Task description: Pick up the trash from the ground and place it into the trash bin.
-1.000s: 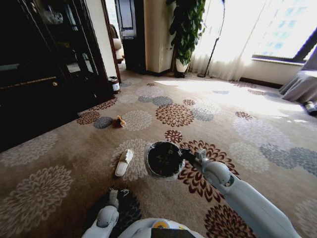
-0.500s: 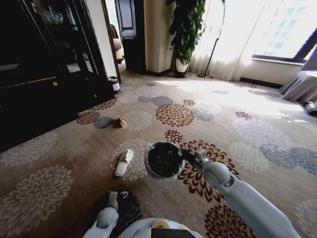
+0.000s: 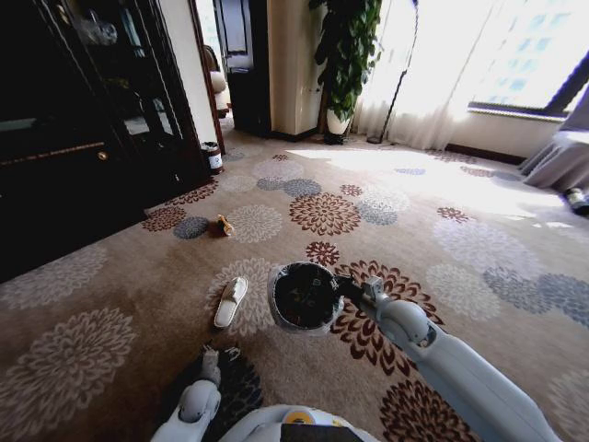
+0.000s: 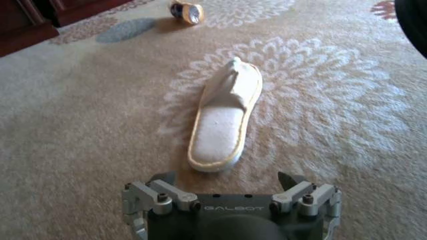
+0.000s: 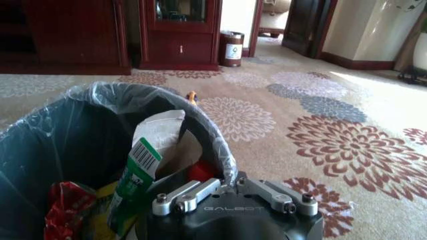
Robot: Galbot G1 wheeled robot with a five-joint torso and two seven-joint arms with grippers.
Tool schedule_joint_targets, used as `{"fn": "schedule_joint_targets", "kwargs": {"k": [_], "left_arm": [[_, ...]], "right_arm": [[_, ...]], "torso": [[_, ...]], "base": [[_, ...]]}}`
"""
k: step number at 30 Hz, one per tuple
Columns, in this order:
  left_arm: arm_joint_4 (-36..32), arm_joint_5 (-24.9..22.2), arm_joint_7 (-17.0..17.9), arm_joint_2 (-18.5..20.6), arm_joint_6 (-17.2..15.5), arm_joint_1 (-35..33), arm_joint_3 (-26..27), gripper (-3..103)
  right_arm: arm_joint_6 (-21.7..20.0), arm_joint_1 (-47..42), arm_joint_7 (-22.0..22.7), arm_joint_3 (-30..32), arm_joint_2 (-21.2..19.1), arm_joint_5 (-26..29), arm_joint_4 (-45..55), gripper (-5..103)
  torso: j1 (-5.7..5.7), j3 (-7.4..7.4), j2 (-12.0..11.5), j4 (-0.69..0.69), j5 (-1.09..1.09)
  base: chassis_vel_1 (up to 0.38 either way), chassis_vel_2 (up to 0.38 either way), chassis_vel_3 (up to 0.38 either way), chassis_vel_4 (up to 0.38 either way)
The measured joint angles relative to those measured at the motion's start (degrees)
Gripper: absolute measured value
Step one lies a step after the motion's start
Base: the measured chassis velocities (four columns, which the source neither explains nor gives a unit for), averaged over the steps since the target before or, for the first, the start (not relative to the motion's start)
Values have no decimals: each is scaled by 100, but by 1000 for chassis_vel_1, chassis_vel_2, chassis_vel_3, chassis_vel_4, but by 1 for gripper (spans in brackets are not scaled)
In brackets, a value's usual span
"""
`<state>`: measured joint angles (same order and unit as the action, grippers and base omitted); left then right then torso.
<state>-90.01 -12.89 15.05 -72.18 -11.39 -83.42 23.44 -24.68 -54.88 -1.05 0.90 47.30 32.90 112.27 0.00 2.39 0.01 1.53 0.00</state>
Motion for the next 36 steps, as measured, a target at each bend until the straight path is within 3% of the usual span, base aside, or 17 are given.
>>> {"fn": "schedule_joint_targets", "kwargs": {"k": [12,36], "left_arm": [[4,-597,63,305,233,206,440,100],[46,-517,-87,344,367,217,431,100]], "right_arm": [[58,6,1,7,82,6,-67,0],[139,55,0,-12,5,-254,-112,0]], "torso": [[0,0,0,0,1],[0,0,0,0,0]], "base": [[0,0,0,0],[-13,8,9,-9]]}}
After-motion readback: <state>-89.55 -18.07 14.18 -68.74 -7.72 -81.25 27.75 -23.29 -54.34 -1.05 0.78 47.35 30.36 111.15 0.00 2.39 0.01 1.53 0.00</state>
